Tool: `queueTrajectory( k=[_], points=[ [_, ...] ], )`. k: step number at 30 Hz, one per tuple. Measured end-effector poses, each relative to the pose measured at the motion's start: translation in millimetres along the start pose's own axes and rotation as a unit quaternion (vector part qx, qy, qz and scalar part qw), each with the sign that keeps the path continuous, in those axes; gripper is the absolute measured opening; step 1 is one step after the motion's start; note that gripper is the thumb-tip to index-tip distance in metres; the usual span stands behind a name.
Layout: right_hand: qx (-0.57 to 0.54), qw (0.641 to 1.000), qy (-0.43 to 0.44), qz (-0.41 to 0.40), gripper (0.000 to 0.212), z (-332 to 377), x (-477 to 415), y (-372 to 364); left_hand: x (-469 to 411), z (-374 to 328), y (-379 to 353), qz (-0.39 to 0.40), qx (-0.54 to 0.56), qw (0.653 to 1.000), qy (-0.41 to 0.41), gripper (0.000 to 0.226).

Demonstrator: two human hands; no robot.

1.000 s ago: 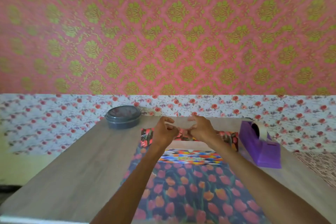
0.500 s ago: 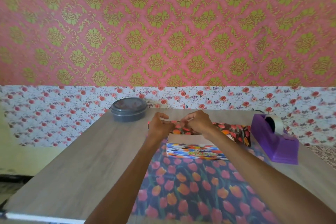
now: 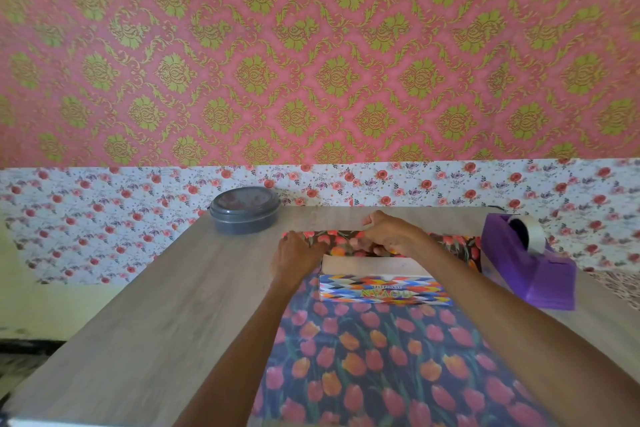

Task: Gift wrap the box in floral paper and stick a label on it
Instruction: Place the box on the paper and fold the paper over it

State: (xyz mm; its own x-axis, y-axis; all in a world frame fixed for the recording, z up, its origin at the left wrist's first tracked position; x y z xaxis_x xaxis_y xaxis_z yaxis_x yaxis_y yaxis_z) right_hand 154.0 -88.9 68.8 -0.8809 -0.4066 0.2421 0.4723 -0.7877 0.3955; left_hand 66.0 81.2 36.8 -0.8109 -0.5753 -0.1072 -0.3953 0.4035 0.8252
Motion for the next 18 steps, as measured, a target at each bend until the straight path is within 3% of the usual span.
queueTrajectory(
  k=[2, 4, 8, 10, 13, 16, 18],
  points=[
    [-0.012, 1.0, -0.001, 0.011, 0.069, 3, -3, -2, 3, 5, -10, 0.031, 0.052, 0.998, 0.026, 0.073],
    [-0.01, 1.0, -0.001, 0.022, 0.074, 5, -7, -6, 5, 10, -19, 0.043, 0.1, 0.993, 0.047, 0.079],
    [0.026, 0.999, -0.01, 0.026, 0.078, 6, -13, -13, 5, 12, -36, 0.1, 0.276, 0.952, 0.084, 0.026],
    [0.042, 0.999, -0.013, 0.025, 0.087, 5, -16, -15, 6, 11, -43, 0.135, 0.348, 0.922, 0.107, 0.012],
    [0.059, 0.998, -0.019, 0.023, 0.109, 4, -19, -18, 10, 9, -47, 0.172, 0.406, 0.887, 0.136, 0.01],
    [0.096, 0.995, -0.029, 0.021, 0.105, 5, -24, -20, 11, 11, -47, 0.185, 0.399, 0.885, 0.153, 0.014],
    [0.125, 0.991, -0.039, 0.025, 0.114, 7, -27, -21, 11, 12, -46, 0.184, 0.394, 0.887, 0.156, 0.016]
  ],
)
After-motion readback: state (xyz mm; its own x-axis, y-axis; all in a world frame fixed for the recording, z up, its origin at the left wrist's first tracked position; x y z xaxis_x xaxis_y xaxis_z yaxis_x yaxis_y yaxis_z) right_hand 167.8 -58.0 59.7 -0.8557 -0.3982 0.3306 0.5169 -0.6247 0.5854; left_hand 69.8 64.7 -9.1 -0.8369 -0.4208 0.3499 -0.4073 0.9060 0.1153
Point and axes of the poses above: each hand's wrist, its own x-axis away from the middle knuckle, its own y-axis out of the back of the hand, z = x × y, the point moved 5 cm from there along -x, towards the middle knuckle, and after that the axes turned 13 degrees about -x, right-handed, at the moved point
